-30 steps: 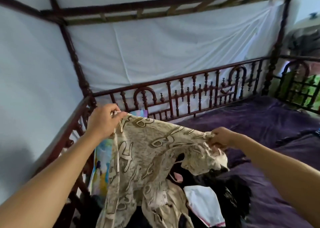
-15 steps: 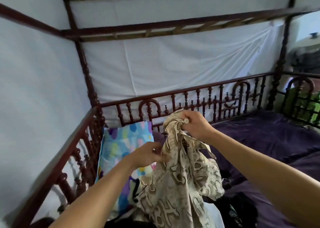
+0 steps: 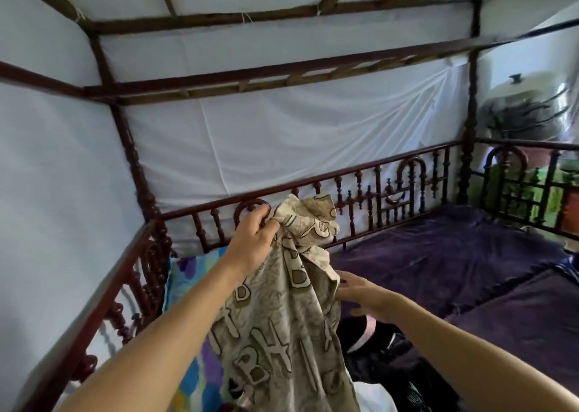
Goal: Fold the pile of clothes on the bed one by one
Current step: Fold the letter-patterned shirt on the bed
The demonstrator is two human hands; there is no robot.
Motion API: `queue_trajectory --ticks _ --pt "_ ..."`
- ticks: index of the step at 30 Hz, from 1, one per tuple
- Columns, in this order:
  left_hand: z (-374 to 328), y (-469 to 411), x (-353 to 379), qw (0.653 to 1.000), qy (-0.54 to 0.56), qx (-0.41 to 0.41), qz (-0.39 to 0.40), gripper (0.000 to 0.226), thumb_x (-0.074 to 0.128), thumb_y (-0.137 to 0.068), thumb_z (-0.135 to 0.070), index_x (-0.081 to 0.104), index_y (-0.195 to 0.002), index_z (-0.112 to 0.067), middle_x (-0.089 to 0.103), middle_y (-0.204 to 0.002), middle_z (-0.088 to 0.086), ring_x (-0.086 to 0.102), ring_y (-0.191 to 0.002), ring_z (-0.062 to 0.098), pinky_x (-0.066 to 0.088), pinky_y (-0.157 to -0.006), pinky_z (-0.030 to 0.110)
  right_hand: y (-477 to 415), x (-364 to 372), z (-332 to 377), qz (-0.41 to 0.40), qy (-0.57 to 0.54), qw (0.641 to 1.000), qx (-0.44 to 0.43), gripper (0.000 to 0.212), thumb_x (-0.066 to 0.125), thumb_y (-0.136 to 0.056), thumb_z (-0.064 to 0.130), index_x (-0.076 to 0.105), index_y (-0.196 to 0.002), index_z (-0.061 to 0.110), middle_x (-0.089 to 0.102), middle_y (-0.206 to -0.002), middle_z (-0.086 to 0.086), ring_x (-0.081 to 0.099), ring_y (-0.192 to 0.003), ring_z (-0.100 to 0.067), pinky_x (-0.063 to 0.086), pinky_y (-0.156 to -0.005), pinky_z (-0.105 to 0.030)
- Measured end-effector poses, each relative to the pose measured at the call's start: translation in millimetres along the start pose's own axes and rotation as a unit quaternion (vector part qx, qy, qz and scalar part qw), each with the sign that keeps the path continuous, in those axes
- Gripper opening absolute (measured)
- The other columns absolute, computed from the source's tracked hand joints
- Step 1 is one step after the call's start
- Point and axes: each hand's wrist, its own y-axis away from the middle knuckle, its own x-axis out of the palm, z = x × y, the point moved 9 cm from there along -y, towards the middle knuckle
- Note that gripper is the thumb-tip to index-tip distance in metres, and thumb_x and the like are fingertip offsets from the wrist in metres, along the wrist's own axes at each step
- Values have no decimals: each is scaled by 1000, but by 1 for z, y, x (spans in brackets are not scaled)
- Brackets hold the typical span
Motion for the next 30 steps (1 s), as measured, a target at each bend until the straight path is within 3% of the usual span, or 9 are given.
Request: queue_trajectory --ticks 2,5,8,10,15,18,21,25,30 --pt "-9 2 -4 1000 -3 29 -1 16 49 -93 -15 58 -87 -27 61 -85 -9 57 -83 -12 40 -74 11 -5 34 25 77 -87 993 -34 41 72 -80 14 60 -119 17 67 -105 -4 62 -95 -20 49 -81 -36" --pt "-3 9 -29 995 -67 73 -31 21 56 -81 -20 42 -68 -28 47 -57 -15 45 -53 1 34 -52 19 -8 23 66 -84 -43 987 -129 19 62 -81 -2 67 -95 10 70 -84 -5 67 -76 -20 54 -64 -32" --pt "28 18 -61 940 -334 59 -34 31 64 -68 -13 37 -66 -27 49 -64 -8 52 -63 17 33 -54 32 19 -23 110 -322 110 911 -235 28 57 -72 -1 61 -92 18 67 -82 0 62 -79 -22 49 -63 -34" --pt "57 27 -74 912 -410 7 -1 22 66 -69 -19 46 -75 -26 56 -78 -8 59 -80 23 39 -59 32 32 -31 132 -351 157 879 -282 29 62 -71 6 50 -82 31 62 -75 5 56 -69 -18 42 -56 -33" --pt "97 46 -29 966 -66 -186 166 82 86 -68 -27 37 -132 -39 56 -116 -15 59 -100 4 49 -76 18 42 0 174 -295 232 856 -355 34 62 -68 9 40 -80 32 61 -70 5 56 -66 -21 43 -54 -34" --pt "100 46 -8 969 -37 -182 164 32 84 -71 -23 68 -98 -20 71 -82 -8 66 -78 7 50 -69 22 45 14 173 -266 284 851 -352 32 66 -70 17 42 -86 31 62 -71 4 58 -69 -26 47 -56 -38" --pt "109 42 -11 980 -41 -170 94 16 77 -77 -15 64 -75 -6 58 -69 2 56 -70 16 41 -68 30 49 9 167 -249 302 864 -316 44 72 -68 34 45 -103 42 64 -84 14 61 -78 -19 46 -61 -34" --pt "106 32 -25 978 75 -191 29 14 66 -86 -15 53 -83 -10 51 -77 12 51 -72 20 39 -67 35 41 -10 141 -100 131 966 -200 84 85 -62 33 44 -135 39 62 -113 7 65 -95 -14 56 -75 -34" --pt "81 19 -16 972 158 -163 58 27 67 -88 -24 54 -104 -7 61 -86 7 62 -79 15 50 -68 28 48 -17 112 20 -106 992 -61 63 81 -62 47 72 -106 3 69 -105 -23 65 -95 -41 53 -80 -41"
